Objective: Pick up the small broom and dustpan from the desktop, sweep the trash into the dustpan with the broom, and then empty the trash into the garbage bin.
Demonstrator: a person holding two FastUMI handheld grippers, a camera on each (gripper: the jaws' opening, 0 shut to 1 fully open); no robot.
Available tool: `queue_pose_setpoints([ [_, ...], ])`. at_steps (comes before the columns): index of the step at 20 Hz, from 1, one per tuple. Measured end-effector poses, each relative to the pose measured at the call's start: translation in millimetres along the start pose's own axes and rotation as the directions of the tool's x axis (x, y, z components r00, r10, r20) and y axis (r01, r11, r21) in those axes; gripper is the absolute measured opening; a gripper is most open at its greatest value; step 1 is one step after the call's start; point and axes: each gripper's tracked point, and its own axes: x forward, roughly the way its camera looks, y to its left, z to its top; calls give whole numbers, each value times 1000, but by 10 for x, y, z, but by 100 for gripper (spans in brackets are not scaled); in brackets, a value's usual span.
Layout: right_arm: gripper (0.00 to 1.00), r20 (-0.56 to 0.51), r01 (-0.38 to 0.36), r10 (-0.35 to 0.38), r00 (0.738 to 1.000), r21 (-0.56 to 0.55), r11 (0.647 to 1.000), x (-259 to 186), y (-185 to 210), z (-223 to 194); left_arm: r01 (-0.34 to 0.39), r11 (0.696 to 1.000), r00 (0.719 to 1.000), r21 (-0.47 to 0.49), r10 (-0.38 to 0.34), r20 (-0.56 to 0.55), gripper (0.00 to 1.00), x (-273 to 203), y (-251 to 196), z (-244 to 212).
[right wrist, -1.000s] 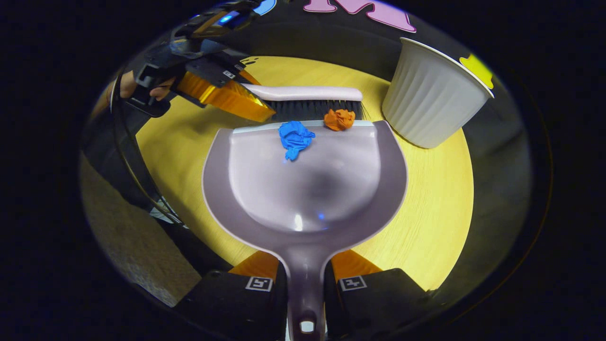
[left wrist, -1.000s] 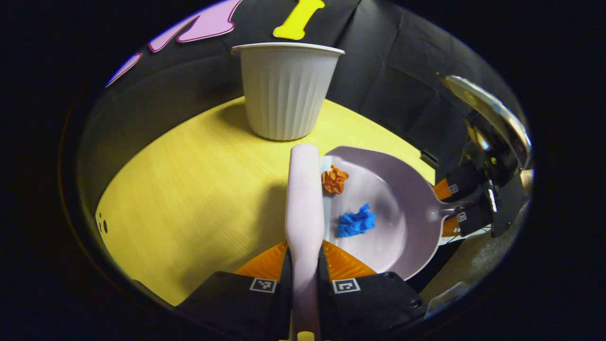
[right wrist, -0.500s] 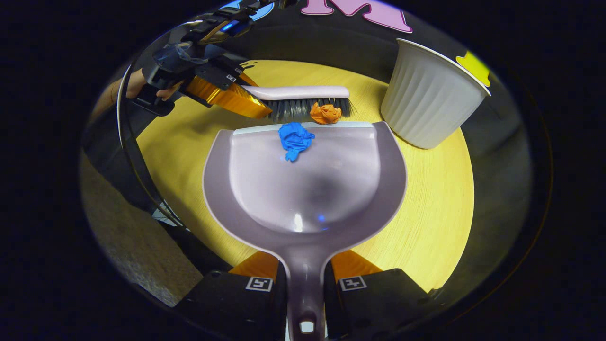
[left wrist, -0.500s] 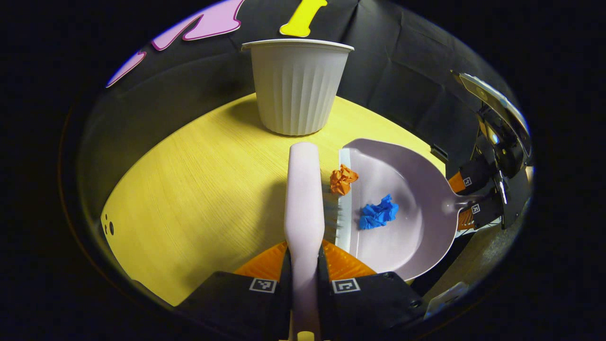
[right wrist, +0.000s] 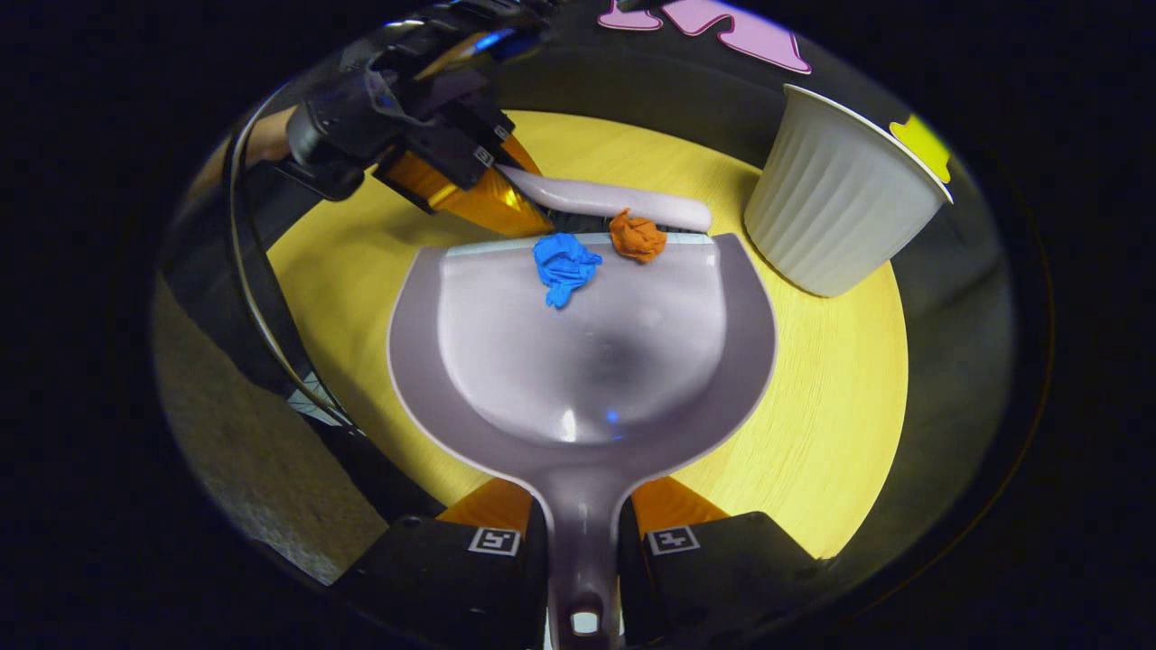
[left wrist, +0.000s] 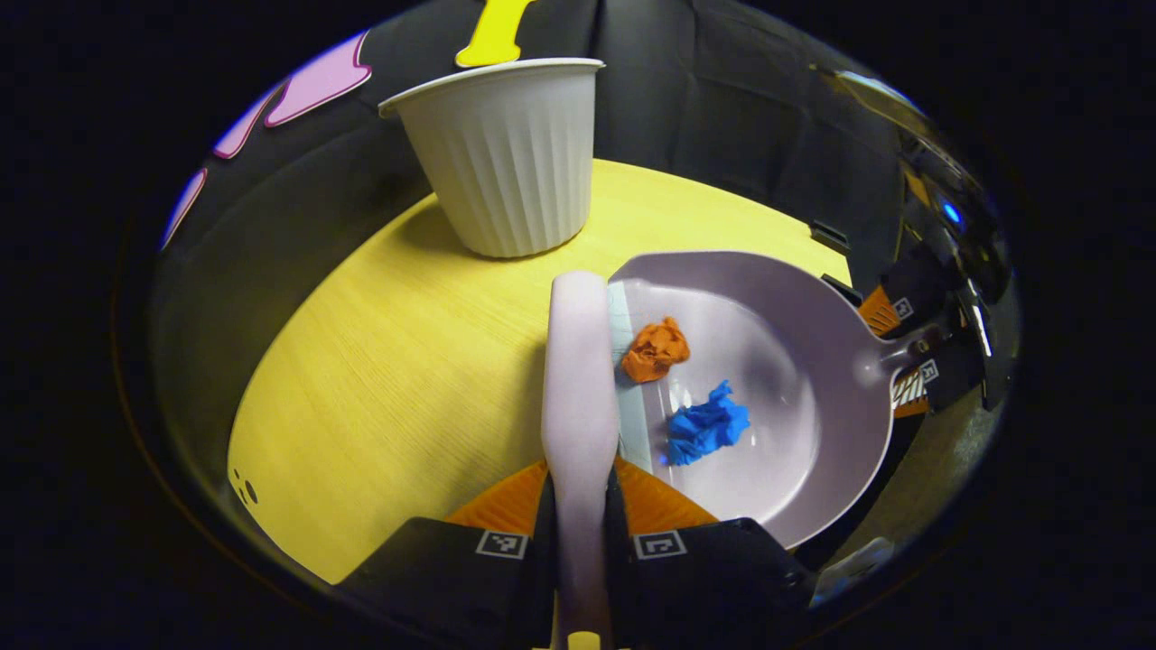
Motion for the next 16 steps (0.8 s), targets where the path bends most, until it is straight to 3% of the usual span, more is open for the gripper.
queue_pose_setpoints([
  [1, 36, 6, 2, -2, 1000, 6, 1000, -46, -19, 20, 6, 1000, 1000, -13, -6, 4, 30, 5, -2, -6],
  [6, 36, 34, -2, 0, 999, 74, 997, -115, -42, -6, -2, 995, 1000, -98, 1, -12, 28, 44, 117, -165],
  [7, 41, 33, -3, 0, 999, 81, 997, -112, -49, -26, 9, 994, 1000, -111, -10, -3, 28, 41, 119, -174],
  [9, 36, 8, 6, -7, 1000, 83, 997, -105, -95, -50, 33, 993, 999, -114, -31, 18, 28, 30, 80, -172],
  [16, 36, -68, -9, 17, 998, 114, 993, -83, -194, -433, -22, 991, 1000, -131, 25, 18, 28, -39, 225, -257],
])
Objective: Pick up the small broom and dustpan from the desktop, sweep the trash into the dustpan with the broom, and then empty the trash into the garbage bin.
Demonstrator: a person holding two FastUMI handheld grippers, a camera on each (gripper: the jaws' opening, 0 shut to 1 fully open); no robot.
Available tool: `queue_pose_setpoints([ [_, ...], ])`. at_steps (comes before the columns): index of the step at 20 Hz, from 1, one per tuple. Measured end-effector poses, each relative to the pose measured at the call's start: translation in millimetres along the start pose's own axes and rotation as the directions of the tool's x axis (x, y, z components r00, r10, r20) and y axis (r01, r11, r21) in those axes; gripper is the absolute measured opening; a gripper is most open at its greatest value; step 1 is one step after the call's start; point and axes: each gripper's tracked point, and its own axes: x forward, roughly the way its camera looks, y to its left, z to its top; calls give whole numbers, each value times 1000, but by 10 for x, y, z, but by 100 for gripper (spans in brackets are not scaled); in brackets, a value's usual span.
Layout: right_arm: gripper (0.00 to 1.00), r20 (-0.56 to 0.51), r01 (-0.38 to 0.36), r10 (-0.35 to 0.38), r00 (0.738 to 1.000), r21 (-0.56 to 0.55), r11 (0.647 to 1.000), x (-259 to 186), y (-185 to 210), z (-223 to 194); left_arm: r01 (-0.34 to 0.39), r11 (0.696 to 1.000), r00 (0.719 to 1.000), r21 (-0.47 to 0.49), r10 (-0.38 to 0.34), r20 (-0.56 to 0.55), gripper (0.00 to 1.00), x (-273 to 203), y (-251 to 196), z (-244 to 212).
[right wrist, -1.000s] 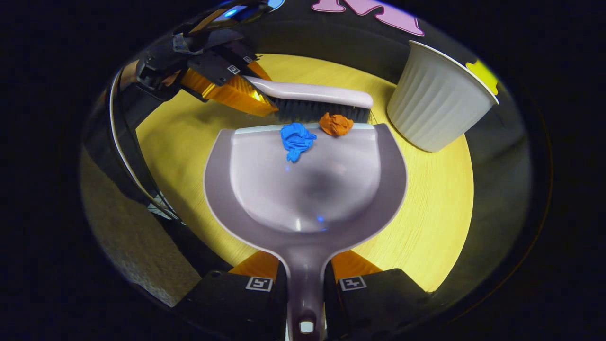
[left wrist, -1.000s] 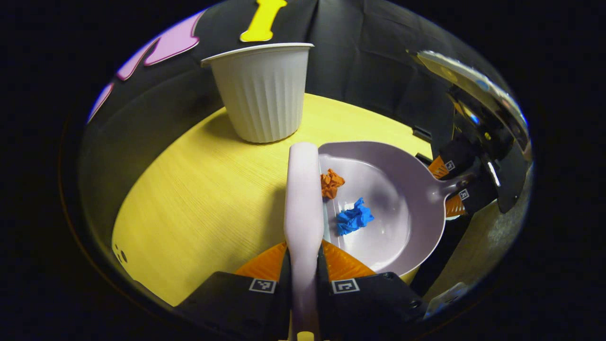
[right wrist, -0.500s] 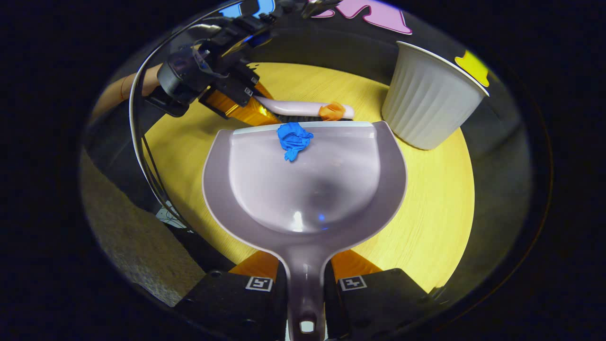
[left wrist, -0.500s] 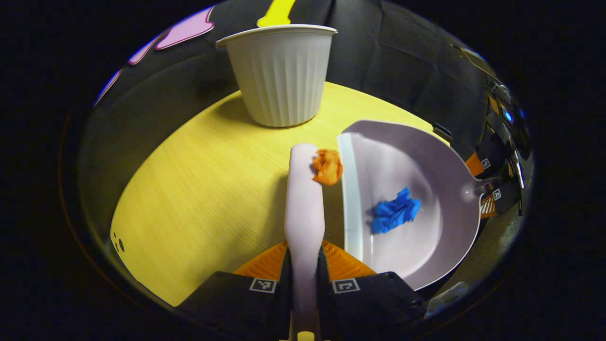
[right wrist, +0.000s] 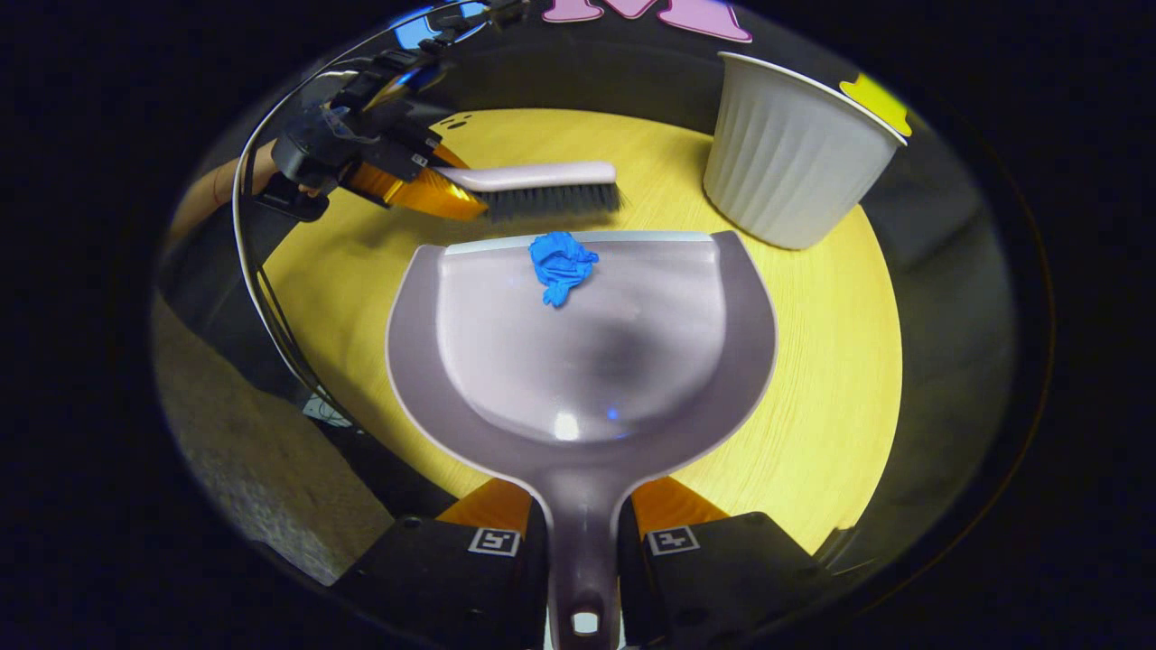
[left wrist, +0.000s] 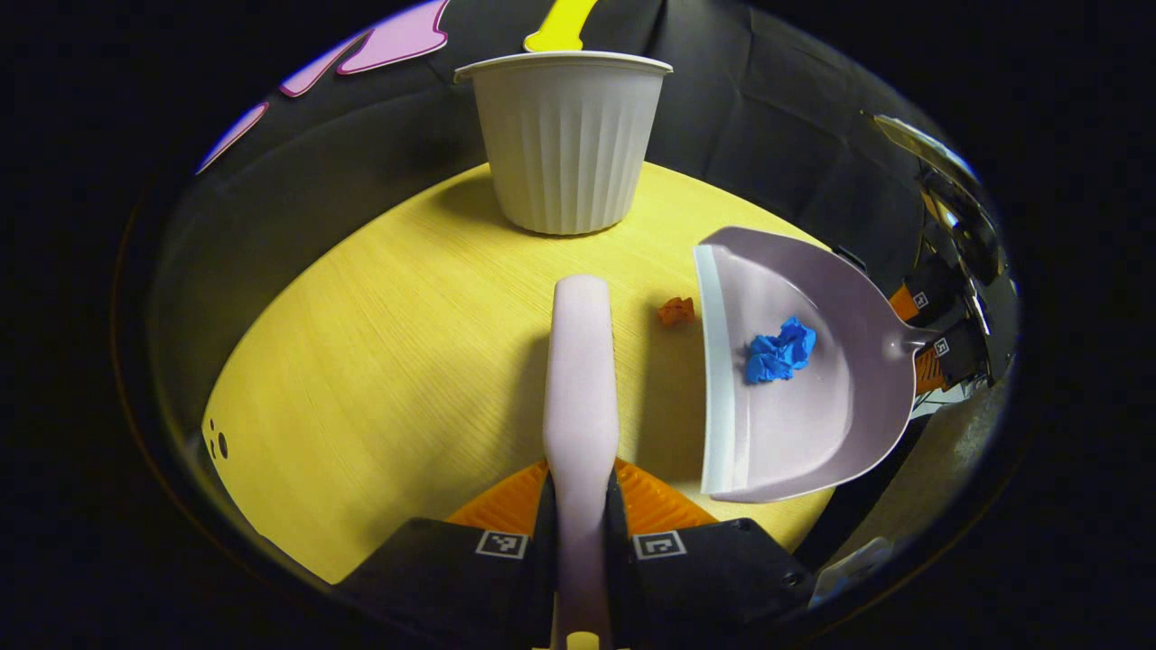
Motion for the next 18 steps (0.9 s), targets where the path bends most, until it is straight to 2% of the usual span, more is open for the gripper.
queue_pose_setpoints([
  [1, 31, -16, -3, 3, 1000, -1, 1000, -43, 7, -82, -1, 1000, 1000, -8, 1, -4, 28, 24, -4, 4],
  [2, 36, -32, -7, 7, 999, 2, 1000, -79, 10, -156, -2, 1000, 1000, -12, 2, -8, 28, 57, -13, 9],
  [3, 31, -53, -11, 11, 999, 5, 1000, -106, 22, -235, -4, 1000, 1000, -16, 4, -11, 27, 95, -29, 23],
  [4, 41, -74, -9, 9, 997, 4, 1000, -121, 12, -299, -6, 1000, 1000, -22, 6, -16, 28, 143, -46, 40],
  [6, 31, -111, -3, 3, 994, -2, 1000, -128, 7, -358, -7, 1000, 1000, -27, 7, -29, 27, 257, -105, 82],
  [7, 36, -120, -4, 4, 993, -3, 1000, -132, 24, -344, -8, 1000, 999, -25, 7, -35, 28, 326, -124, 117],
  [11, 36, -128, -26, 24, 991, -16, 1000, -151, 7, -334, 18, 1000, 998, -2, -18, -59, 27, 545, -298, 272],
  [12, 36, -132, -33, 30, 991, -22, 999, -145, 3, -339, 44, 999, 997, 4, -44, -60, 27, 569, -365, 317],
  [15, 36, -101, -53, 49, 994, -33, 998, -134, -32, -340, 237, 972, 971, -2, -236, -43, 28, 461, -818, 463],
  [16, 36, -86, -57, 54, 995, -30, 998, -133, -40, -347, 240, 971, 971, -4, -240, -23, 25, 436, -846, 532],
  [18, 36, -42, -44, 43, 998, -27, 999, -118, -35, -341, 172, 985, 985, -13, -172, 0, 28, 364, -705, 641],
])
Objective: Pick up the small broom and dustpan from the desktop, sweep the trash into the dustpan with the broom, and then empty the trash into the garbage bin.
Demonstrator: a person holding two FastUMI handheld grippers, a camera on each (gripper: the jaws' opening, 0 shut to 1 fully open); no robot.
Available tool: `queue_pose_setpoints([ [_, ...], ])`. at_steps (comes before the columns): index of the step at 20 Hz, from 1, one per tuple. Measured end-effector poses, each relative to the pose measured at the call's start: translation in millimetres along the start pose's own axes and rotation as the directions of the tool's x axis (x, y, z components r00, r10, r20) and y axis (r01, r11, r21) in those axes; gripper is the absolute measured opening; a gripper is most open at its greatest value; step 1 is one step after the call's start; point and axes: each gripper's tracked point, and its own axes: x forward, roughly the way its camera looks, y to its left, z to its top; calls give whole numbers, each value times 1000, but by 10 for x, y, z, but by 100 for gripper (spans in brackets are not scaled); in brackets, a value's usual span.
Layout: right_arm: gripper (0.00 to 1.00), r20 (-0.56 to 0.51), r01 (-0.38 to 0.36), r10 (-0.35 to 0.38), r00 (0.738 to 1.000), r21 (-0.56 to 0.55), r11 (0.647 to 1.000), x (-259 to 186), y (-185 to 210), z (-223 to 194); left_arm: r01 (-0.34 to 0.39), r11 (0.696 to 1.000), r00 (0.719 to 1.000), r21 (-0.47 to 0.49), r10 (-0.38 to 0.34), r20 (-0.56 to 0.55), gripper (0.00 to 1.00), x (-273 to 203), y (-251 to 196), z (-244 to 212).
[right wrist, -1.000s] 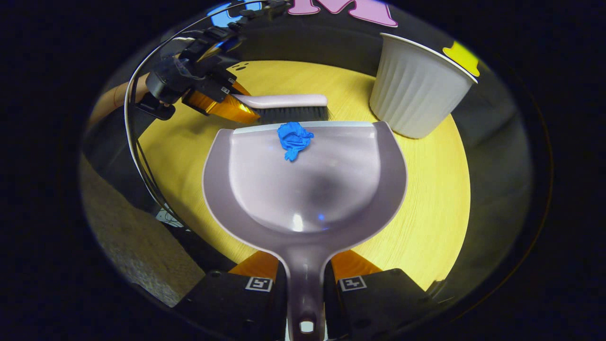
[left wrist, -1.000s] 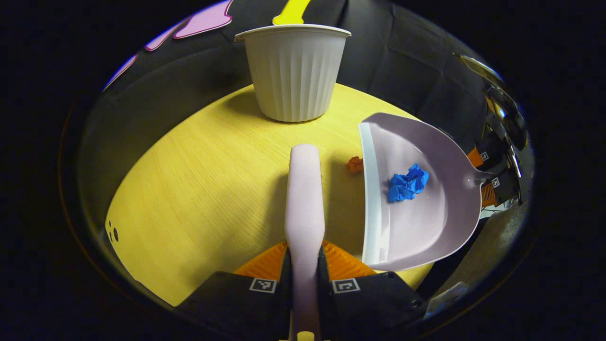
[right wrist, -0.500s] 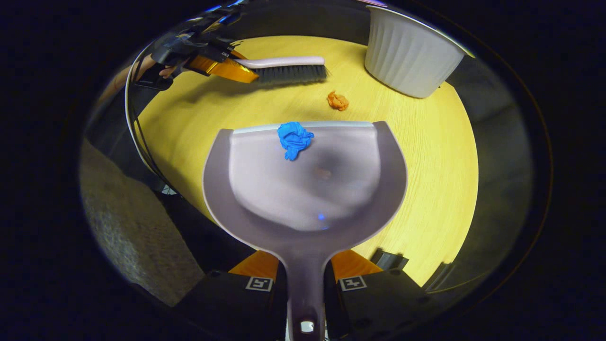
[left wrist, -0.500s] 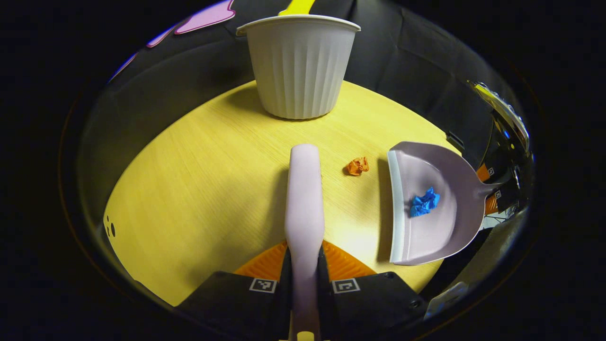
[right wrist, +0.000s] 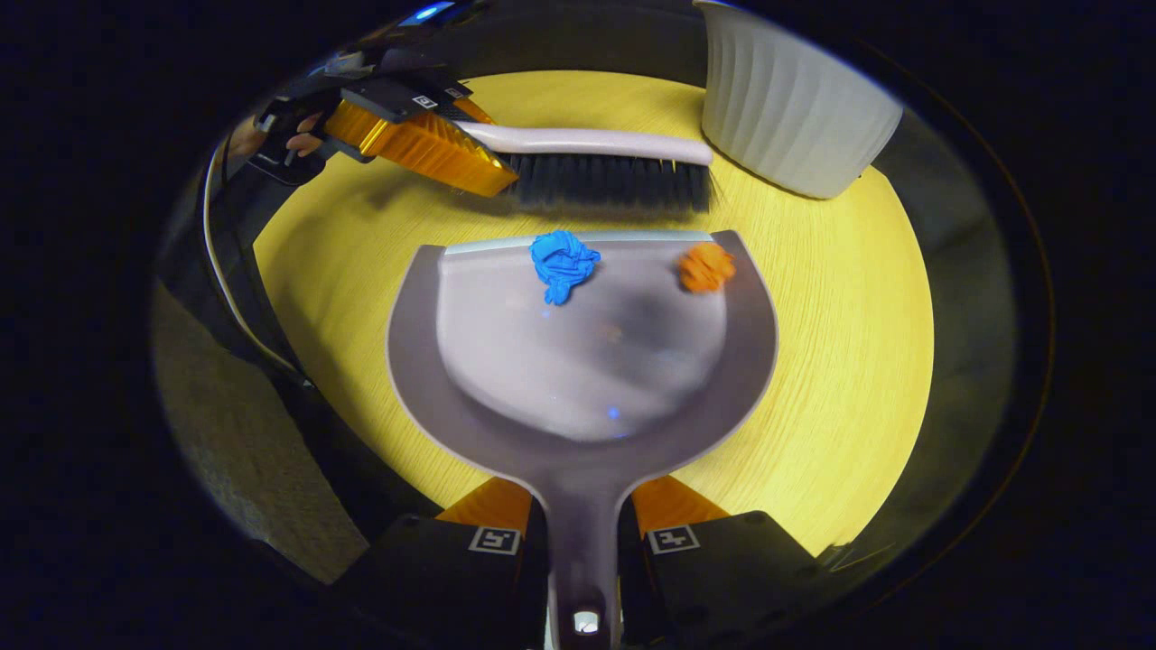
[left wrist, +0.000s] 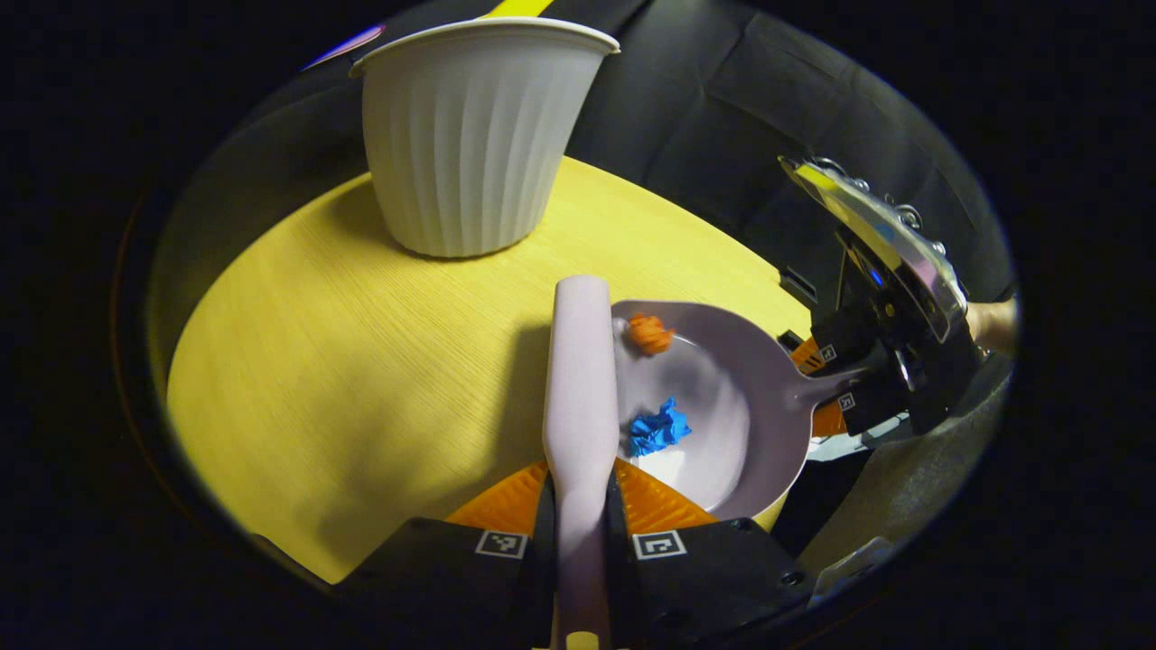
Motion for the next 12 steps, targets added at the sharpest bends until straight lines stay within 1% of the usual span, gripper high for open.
queue_pose_setpoints([
  [2, 36, 55, 15, -16, 998, 20, 1000, 36, 22, -8, -48, 999, 998, -14, 49, 36, 28, -185, 69, 68],
  [4, 36, 83, 47, -50, 995, 45, 998, 81, 25, -51, -127, 991, 990, -36, 129, 62, 27, -356, 321, -8],
  [5, 31, 79, 64, -69, 994, 64, 996, 91, 71, -43, -159, 986, 984, -51, 163, 73, 27, -457, 434, -50],
  [6, 36, 66, 79, -86, 994, 91, 993, 64, 96, -33, -183, 981, 979, -69, 188, 76, 28, -571, 539, -114],
  [9, 36, 62, 131, -143, 988, 167, 977, -36, 193, 38, -207, 966, 974, -152, 218, 59, 28, -968, 946, -437],
  [11, 36, 66, 156, -174, 983, 214, 964, -106, 250, 115, -213, 952, 972, -220, 229, 48, 28, -1099, 1314, -614],
  [12, 36, 70, 169, -190, 979, 235, 957, -128, 246, 165, -215, 944, 971, -251, 235, 48, 28, -1082, 1521, -665],
])
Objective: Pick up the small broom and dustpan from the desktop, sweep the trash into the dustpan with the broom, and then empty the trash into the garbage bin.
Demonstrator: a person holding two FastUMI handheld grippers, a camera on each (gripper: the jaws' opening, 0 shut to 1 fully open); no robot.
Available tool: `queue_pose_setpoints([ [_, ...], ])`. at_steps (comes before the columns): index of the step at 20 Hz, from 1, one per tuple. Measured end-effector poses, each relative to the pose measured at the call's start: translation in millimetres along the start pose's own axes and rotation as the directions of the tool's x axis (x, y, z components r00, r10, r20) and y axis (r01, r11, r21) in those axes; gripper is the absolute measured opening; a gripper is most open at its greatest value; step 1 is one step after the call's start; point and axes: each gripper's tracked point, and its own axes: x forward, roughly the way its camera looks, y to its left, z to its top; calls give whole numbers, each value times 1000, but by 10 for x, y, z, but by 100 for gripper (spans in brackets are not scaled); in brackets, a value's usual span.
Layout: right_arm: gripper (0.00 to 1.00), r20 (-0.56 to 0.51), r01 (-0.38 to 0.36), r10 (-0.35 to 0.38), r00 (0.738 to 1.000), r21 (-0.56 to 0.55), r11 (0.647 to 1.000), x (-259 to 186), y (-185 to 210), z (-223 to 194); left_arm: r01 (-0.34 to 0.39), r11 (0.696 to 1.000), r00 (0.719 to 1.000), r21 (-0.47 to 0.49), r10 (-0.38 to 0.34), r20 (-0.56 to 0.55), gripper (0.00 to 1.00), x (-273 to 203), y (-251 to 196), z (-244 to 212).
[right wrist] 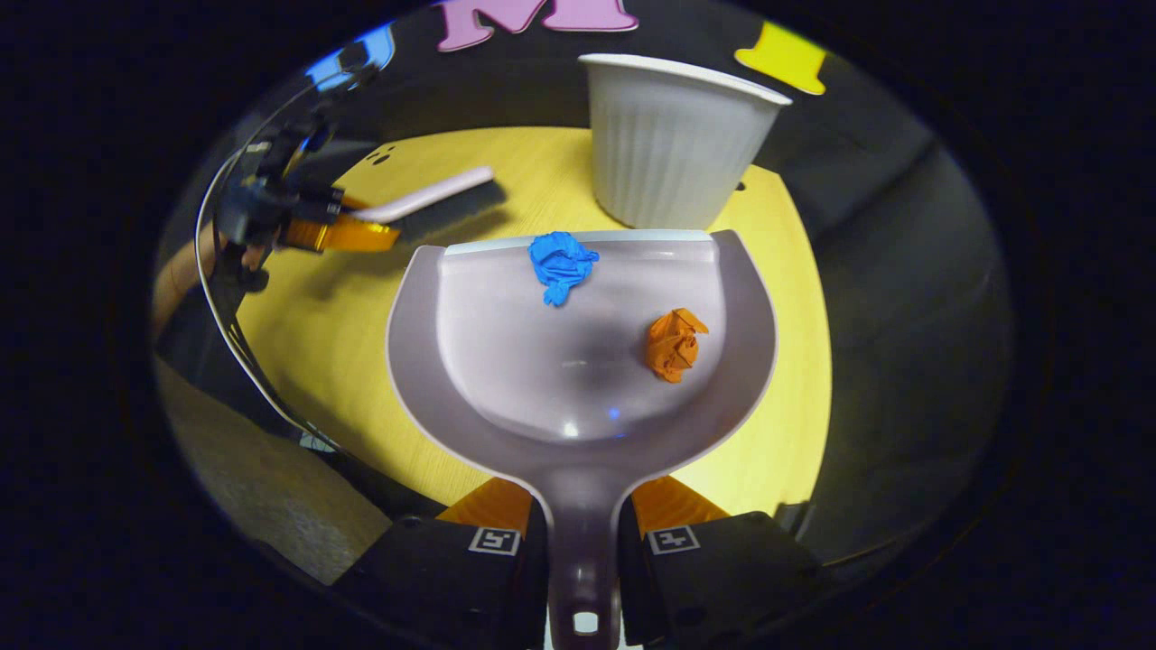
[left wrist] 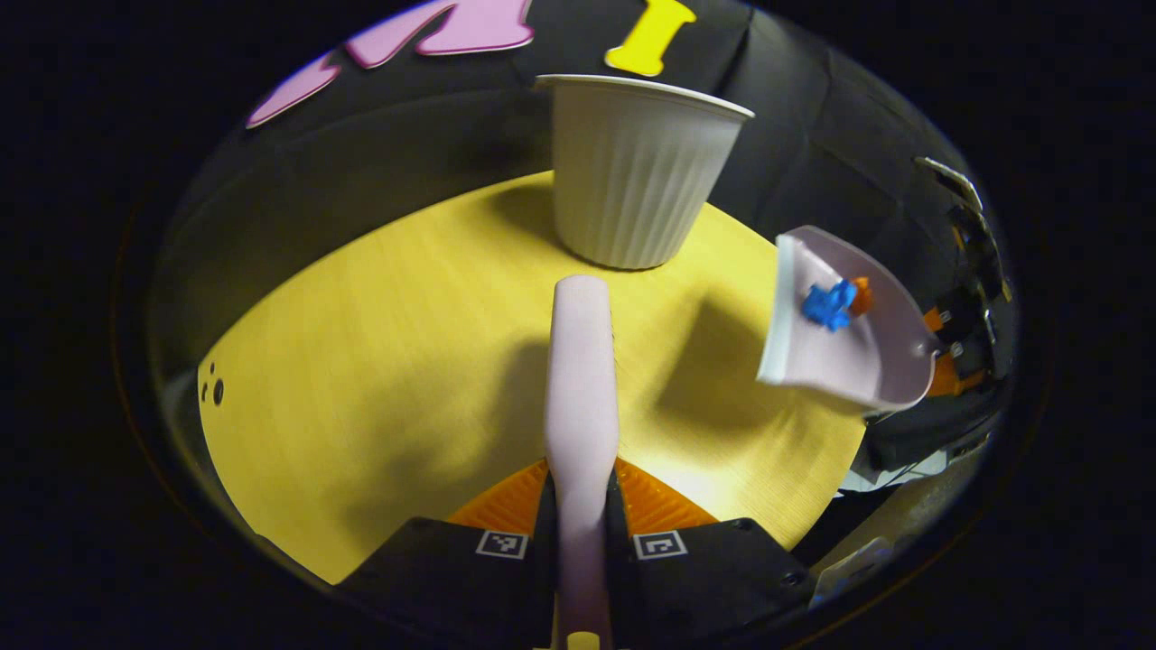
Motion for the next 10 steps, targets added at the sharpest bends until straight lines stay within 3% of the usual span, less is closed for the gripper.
queue_pose_setpoints([
  [2, 36, 6, 25, -26, 1000, 49, 998, 12, -9, 42, -11, 999, 1000, -49, 11, -1, 28, 67, 270, -39],
  [4, 36, 10, 54, -55, 998, 81, 995, 38, 0, 104, -11, 997, 1000, -77, 11, 4, 28, 42, 269, -94],
  [10, 36, 18, 156, -158, 987, 80, 985, 148, 71, 70, 1, 993, 1000, -118, -1, 1, 29, 12, 468, -77],
])
